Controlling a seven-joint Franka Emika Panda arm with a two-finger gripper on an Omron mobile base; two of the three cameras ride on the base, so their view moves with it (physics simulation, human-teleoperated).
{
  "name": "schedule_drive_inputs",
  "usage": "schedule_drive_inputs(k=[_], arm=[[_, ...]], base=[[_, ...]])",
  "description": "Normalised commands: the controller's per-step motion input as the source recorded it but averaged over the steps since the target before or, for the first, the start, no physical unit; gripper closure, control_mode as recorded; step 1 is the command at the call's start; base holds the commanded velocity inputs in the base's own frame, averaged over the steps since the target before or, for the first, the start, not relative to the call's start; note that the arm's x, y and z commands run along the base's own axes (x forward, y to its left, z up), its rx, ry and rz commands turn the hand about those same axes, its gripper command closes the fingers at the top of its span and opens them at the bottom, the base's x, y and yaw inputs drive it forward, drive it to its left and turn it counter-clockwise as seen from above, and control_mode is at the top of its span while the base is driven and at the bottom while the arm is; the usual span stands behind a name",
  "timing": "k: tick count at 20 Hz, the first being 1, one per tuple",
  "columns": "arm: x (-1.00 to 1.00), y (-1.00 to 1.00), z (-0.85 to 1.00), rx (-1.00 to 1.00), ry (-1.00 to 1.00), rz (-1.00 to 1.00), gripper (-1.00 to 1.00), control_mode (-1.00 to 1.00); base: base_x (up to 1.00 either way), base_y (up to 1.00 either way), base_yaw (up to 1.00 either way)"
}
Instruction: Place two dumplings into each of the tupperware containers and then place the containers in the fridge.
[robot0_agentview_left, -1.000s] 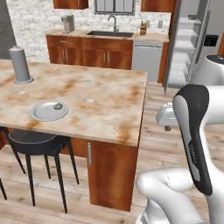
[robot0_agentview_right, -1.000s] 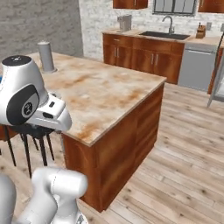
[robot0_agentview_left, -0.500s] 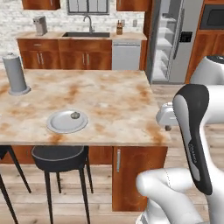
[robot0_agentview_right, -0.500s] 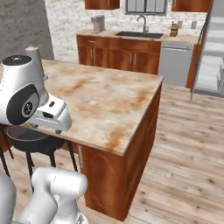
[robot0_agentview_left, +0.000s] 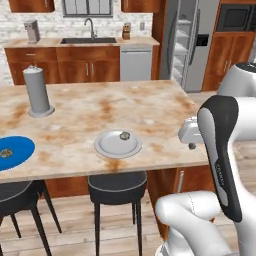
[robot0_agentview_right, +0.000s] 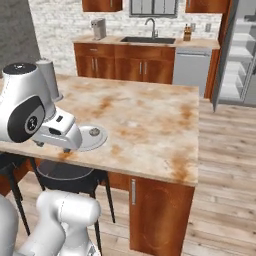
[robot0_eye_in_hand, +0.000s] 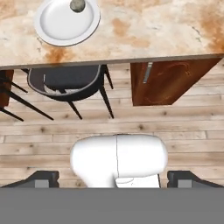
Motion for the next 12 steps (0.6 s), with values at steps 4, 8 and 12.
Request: schedule_drive_inputs(k=[4,8,12], arm=[[0.0,0.0,0.0,0.0,0.0,0.0,-1.0,1.0],[0.0,0.0,0.0,0.0,0.0,0.0,-1.0,1.0],[0.0,0.0,0.0,0.0,0.0,0.0,-1.0,1.0]], base=[[0.44,0.73,-0.2],[0.59,0.03,-0.01],[0.57,-0.01,0.0]])
